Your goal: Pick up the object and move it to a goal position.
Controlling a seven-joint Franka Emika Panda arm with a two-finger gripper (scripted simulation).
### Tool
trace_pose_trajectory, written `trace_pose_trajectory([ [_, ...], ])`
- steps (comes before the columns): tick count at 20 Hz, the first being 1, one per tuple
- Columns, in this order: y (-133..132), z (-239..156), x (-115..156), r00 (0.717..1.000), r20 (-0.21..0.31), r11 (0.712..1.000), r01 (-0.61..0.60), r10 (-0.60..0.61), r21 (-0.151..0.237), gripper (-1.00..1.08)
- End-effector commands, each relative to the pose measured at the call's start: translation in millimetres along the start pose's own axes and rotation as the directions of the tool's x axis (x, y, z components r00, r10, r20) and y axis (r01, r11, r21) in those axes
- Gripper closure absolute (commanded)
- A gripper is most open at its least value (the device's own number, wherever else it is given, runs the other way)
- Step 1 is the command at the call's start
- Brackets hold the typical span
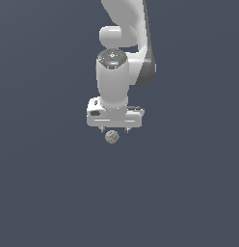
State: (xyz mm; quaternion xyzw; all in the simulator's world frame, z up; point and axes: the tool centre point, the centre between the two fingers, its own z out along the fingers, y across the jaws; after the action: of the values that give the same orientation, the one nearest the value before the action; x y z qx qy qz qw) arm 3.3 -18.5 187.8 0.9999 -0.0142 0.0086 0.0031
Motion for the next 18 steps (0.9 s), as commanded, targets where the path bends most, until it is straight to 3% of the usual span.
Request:
trace_pose_trajectory([
  [1, 0.0, 0.0, 0.0, 1.0, 0.0, 1.0, 0.0, 0.0, 0.0, -0.92],
  [18, -2.3, -2.1, -3.1, 1.0, -0.004, 1.0, 0.004, -0.004, 0.009, -0.92],
])
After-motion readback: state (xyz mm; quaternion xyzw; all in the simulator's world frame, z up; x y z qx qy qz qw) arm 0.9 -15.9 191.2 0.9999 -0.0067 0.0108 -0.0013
